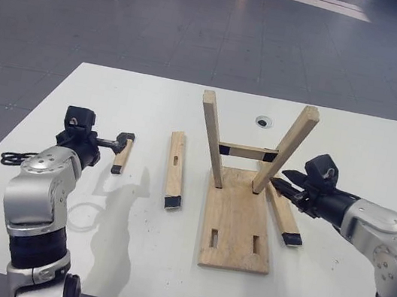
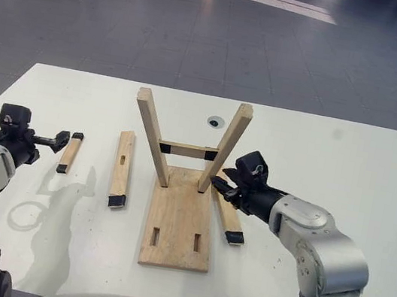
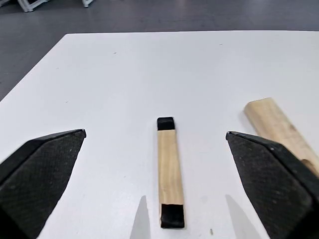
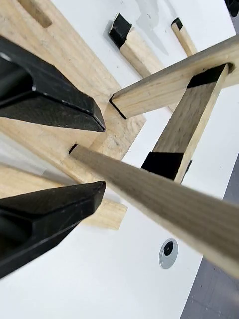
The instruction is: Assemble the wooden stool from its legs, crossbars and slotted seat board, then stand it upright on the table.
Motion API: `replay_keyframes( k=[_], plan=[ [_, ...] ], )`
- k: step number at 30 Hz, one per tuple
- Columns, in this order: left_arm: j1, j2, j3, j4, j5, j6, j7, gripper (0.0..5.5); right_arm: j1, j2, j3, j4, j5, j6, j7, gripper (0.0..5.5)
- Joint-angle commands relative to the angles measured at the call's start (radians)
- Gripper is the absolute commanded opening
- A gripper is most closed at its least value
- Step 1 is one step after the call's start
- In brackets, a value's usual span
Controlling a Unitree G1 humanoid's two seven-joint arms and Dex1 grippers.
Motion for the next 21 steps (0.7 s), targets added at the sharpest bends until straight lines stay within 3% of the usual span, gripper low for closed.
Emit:
replay_keyframes(
  k=[1, 7, 13, 21],
  plan=[
    [0.097, -0.071, -0.012, 0.018, -0.007, -0.016, 0.034, 5.23, -0.007, 0.045, -0.004, -0.061, 0.042, 0.057, -0.039, 1.84],
    [0.202, -0.023, -0.092, 0.221, 0.019, -0.193, -0.018, 5.23, -0.016, 0.075, -0.001, -0.09, 0.075, 0.09, -0.077, 1.84],
    [0.142, -0.006, -0.127, 0.524, 0.008, -0.363, -0.044, 5.23, -0.045, 0.105, -0.005, -0.093, 0.096, 0.108, -0.112, 1.84],
    [0.095, -0.009, -0.175, 0.75, 0.008, -0.481, -0.058, 3.97, -0.08, 0.111, -0.007, -0.076, 0.103, 0.111, -0.134, 1.86]
  ],
)
